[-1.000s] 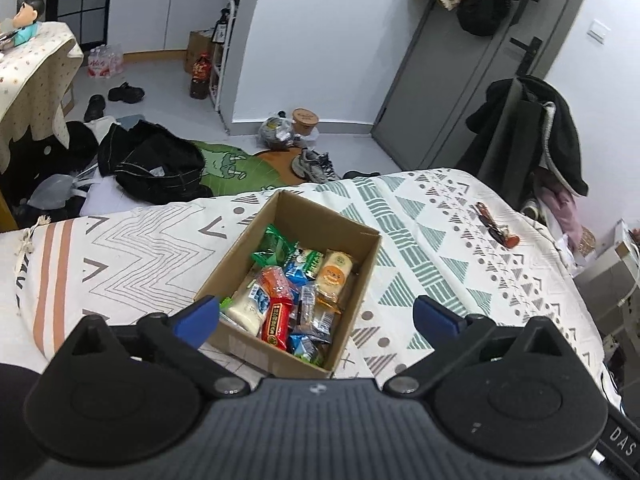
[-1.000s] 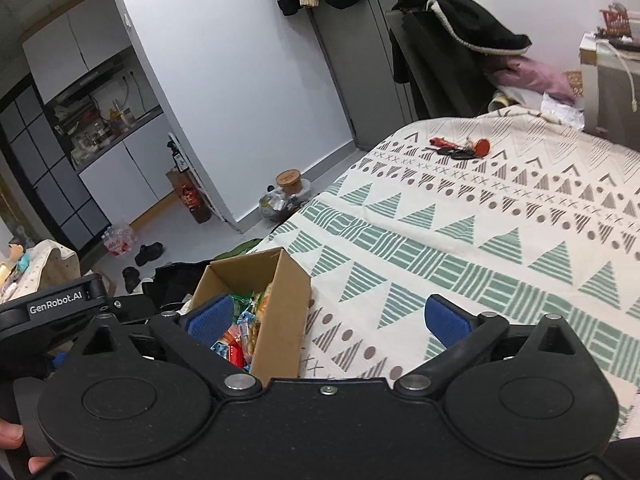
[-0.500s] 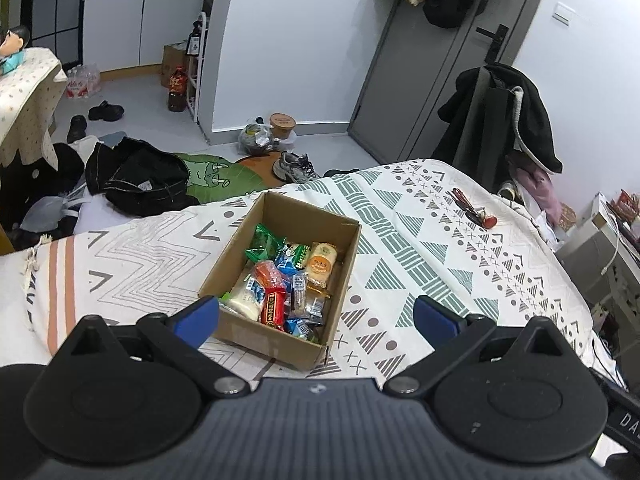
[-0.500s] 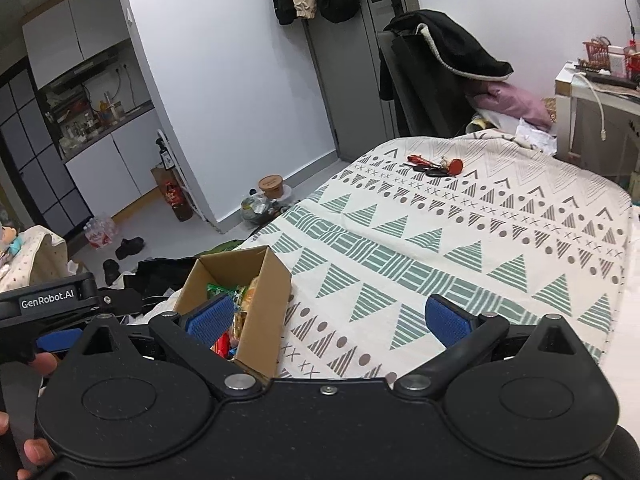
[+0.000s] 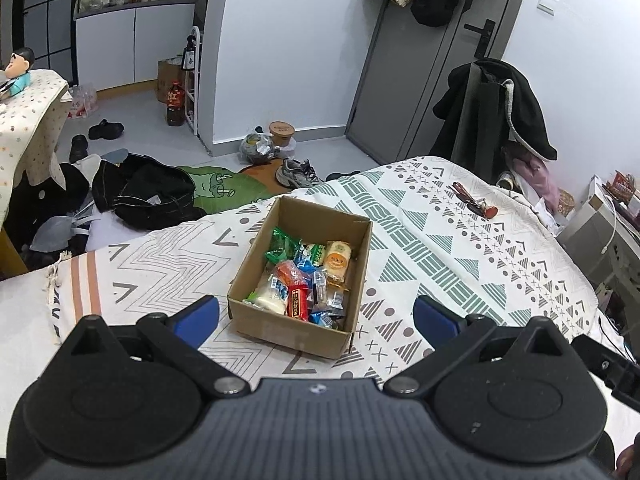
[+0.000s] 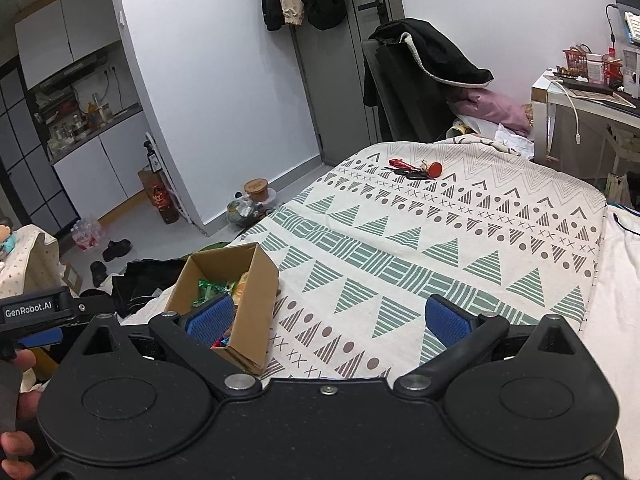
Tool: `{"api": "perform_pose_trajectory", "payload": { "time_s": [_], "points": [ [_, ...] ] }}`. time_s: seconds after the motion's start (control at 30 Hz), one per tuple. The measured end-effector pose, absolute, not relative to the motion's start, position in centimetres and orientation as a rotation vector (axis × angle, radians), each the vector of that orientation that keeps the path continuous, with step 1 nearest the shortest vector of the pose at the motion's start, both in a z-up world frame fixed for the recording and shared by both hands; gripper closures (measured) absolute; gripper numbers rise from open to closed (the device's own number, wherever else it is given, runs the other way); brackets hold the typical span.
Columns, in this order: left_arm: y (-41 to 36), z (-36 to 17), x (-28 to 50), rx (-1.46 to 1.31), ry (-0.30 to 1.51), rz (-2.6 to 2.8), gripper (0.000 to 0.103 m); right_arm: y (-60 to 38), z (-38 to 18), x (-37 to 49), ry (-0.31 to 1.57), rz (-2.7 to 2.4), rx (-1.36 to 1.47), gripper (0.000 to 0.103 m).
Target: Organize snacks
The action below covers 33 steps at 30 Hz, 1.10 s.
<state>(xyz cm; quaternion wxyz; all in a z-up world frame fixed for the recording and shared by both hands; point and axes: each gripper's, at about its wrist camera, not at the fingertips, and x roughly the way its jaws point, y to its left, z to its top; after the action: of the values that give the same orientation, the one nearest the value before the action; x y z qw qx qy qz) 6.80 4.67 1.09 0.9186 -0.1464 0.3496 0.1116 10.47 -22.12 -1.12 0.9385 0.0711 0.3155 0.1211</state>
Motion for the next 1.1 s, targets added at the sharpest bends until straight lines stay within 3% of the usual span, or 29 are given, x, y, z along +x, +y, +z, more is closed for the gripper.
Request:
{"api": "perform_pose_trajectory", "payload": {
  "time_s": [1.1],
  "points": [
    [4.0, 1.3, 4.0, -0.171, 0.739, 0.227, 0.0, -20.6, -1.6, 7.4, 0.671, 0.252, 0.069, 0.0]
  ]
}}
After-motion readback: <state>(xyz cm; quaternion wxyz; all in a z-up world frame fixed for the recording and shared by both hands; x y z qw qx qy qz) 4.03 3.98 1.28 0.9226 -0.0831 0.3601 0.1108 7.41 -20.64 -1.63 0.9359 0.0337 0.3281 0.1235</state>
